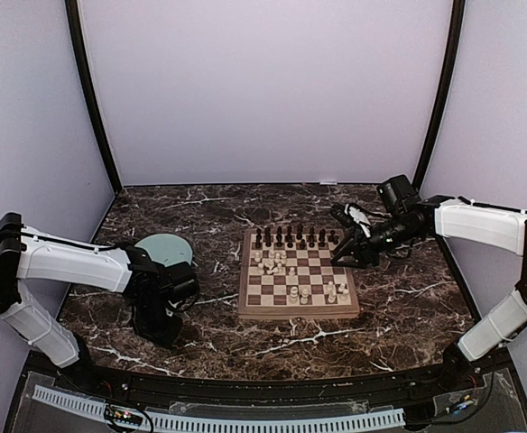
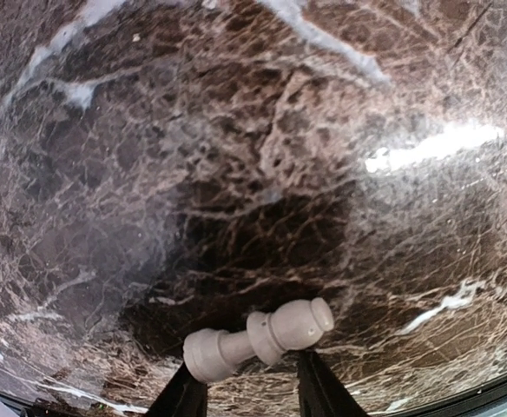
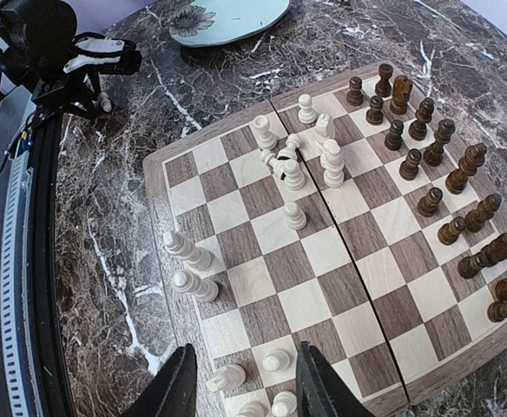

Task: Set up the chess pieces on the board
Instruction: Pick up the bishop at the corner of the board.

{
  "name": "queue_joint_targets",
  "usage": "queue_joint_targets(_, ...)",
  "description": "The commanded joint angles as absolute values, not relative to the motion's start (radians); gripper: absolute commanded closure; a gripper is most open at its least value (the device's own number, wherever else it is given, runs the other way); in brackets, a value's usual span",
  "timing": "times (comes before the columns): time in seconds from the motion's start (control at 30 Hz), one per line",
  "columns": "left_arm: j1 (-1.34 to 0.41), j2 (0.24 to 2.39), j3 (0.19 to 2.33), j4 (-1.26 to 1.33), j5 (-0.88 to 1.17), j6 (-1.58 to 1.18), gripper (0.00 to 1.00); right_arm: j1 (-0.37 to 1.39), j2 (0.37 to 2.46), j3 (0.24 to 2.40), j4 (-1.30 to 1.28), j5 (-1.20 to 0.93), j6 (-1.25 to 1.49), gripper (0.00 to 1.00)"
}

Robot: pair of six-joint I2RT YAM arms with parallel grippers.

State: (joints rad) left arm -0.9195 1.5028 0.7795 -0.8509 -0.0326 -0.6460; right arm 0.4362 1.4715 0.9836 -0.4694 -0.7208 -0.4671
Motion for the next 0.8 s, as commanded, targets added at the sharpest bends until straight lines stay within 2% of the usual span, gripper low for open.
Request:
queue_joint_targets(0.0,-0.925,1.542,0.794,-0.804,-0.013,-0.636,0.62,0.442,1.473,1.001,-0.466,-0.721,-0.472,0.59)
queue_joint_targets(0.13,-0.924,1.527,0.860,-0.920,-0.050,-0.666,0.61,0.443,1.478,1.004,-0.468,-0.724,-0.471,0.60)
queue_joint_targets(0.27,-0.908,1.571,0.920,-0.992,-0.080,-0.658,0.50,0.443,1.482,1.007,-0.470,-0.727,-0.472,0.60)
queue_joint_targets(0.4,-0.906,1.623,0.942,-0.969,-0.100,-0.579,0.46,0.443,1.478,1.005,-0.475,-0.727,-0.474,0.60)
queue_joint_targets(0.63,-0.902,1.672,0.934,-0.936,-0.034,-0.530,0.49,0.443,1.448,0.991,-0.473,-0.711,-0.473,0.60)
queue_joint_targets(0.77,-0.903,1.668,0.906,-0.931,-0.009,-0.551,0.55,0.443,1.449,0.989,-0.471,-0.711,-0.471,0.60)
